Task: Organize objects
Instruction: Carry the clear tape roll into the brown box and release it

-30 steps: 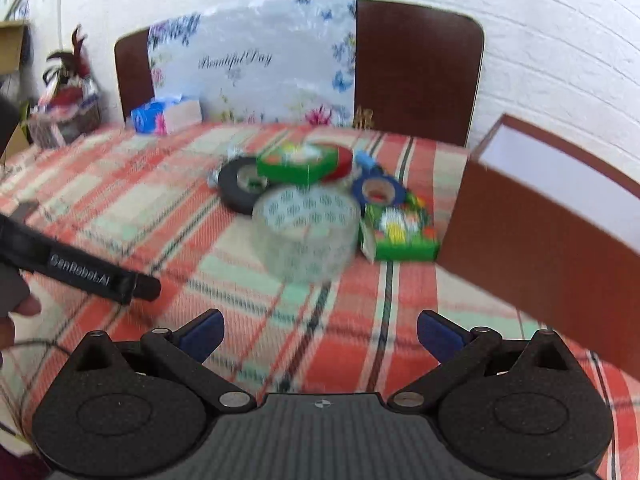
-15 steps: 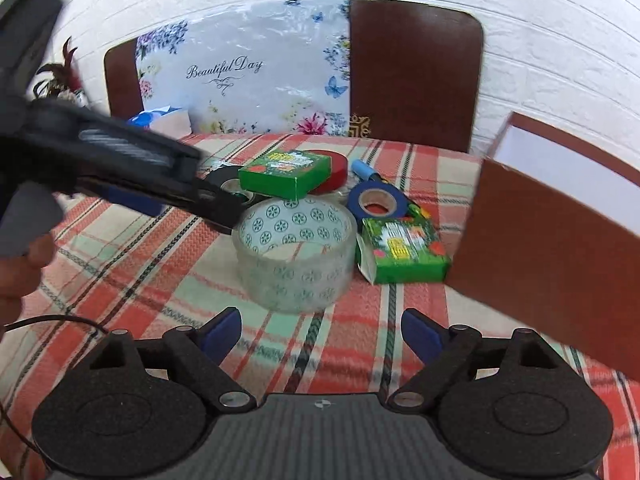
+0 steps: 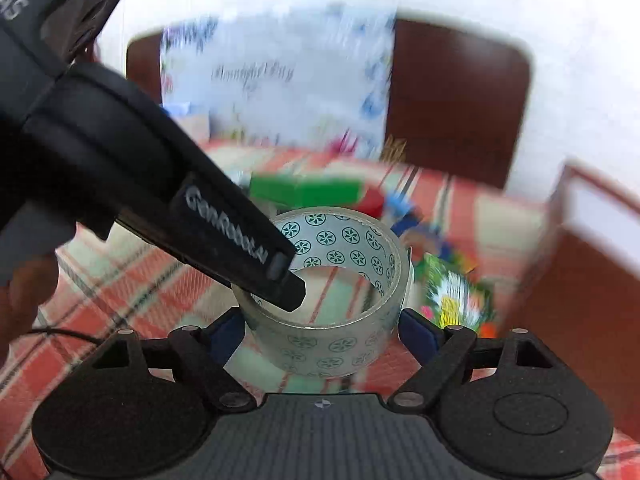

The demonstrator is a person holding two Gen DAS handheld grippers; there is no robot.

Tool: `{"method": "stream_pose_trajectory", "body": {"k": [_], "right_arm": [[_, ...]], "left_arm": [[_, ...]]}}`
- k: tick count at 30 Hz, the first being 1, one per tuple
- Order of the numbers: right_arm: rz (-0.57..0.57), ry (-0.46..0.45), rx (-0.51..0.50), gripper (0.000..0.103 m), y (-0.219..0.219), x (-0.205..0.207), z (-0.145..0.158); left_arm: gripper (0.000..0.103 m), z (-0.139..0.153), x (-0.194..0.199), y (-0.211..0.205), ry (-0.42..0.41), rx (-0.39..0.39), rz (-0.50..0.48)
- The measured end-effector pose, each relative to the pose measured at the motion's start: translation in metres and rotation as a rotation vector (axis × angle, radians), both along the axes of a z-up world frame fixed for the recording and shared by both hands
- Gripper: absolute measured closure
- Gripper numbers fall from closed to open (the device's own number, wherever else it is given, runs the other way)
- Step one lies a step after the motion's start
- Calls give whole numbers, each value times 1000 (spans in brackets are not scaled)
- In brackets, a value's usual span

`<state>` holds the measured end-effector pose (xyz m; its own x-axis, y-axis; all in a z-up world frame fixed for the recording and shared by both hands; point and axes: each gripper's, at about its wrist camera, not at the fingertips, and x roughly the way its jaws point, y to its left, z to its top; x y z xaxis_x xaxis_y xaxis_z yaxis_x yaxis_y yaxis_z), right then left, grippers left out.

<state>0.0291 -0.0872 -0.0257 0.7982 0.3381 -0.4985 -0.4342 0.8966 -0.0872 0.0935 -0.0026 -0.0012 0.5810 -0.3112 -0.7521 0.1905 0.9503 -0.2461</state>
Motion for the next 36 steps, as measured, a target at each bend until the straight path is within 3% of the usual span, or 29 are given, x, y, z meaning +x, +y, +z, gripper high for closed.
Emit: {"method": "stream_pose_trajectory", "body": {"k": [4,8,14,19,23,25,30,36], "right_arm": [[-105,-248,-37,20,-33,-34,31],[-261,-366,-99,20,-77,-36,49],[-446,-302,-65,20,-162,-21,52],[-522,-226,-11,19,-210,-7,39],[-534,-239,29,15,-223,-10,39],[-524,-244,39,21,-223,-11,39],[-531,-266,26,19,-207,2,29],[-527,-324,62,16,-195,-38,35]], "left_arm": [[70,50,-15,-37,-157,-32,-120],[71,73,-5,-105,-264,-12,-248],[70,67,29,-202,-233,-59,-380],[70,46,41,-259,-209,-8,-423],[70,35,54,-271,-161,11,-418],[70,30,60,-275,-143,15,-422],[69,32,56,-272,-160,53,-397],[63,43,46,-245,-152,-13,-392]]}}
